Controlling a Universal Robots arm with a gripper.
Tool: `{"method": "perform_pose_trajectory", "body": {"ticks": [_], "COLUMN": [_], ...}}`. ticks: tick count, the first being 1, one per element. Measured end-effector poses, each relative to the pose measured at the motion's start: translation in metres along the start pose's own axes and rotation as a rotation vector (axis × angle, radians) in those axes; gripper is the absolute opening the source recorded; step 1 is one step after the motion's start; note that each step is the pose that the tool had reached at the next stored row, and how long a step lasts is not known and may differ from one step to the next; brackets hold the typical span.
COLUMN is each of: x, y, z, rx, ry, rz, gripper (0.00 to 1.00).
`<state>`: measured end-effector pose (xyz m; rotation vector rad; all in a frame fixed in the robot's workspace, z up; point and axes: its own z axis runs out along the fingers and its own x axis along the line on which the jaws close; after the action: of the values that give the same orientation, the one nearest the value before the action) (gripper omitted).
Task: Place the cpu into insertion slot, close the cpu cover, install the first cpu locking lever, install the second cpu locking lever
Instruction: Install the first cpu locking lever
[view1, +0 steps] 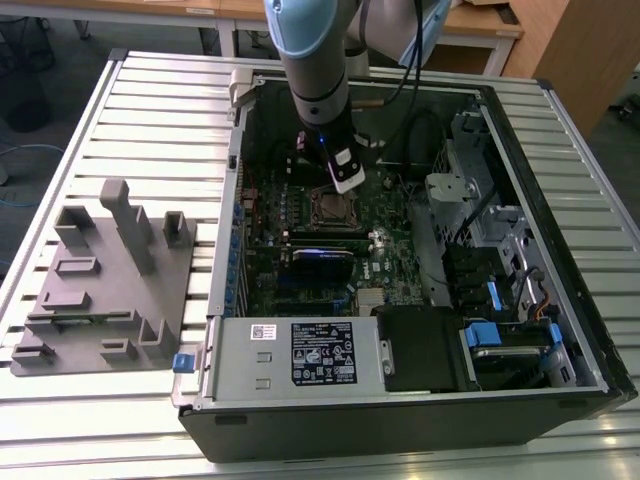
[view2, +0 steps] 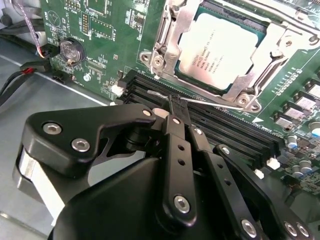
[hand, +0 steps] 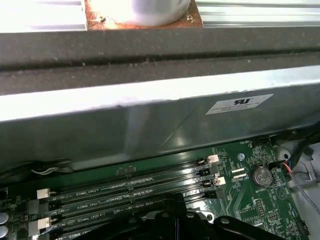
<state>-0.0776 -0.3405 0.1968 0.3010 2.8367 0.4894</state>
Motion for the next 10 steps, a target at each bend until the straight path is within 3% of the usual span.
{"method": "perform_pose_trajectory", "body": {"ticks": [10], "x": [0.0008], "y": [-0.0014], "z": [0.0036], "rx": [0.0041], "ry": [-0.0132], "rz": [0.013], "gripper": [0.10]}}
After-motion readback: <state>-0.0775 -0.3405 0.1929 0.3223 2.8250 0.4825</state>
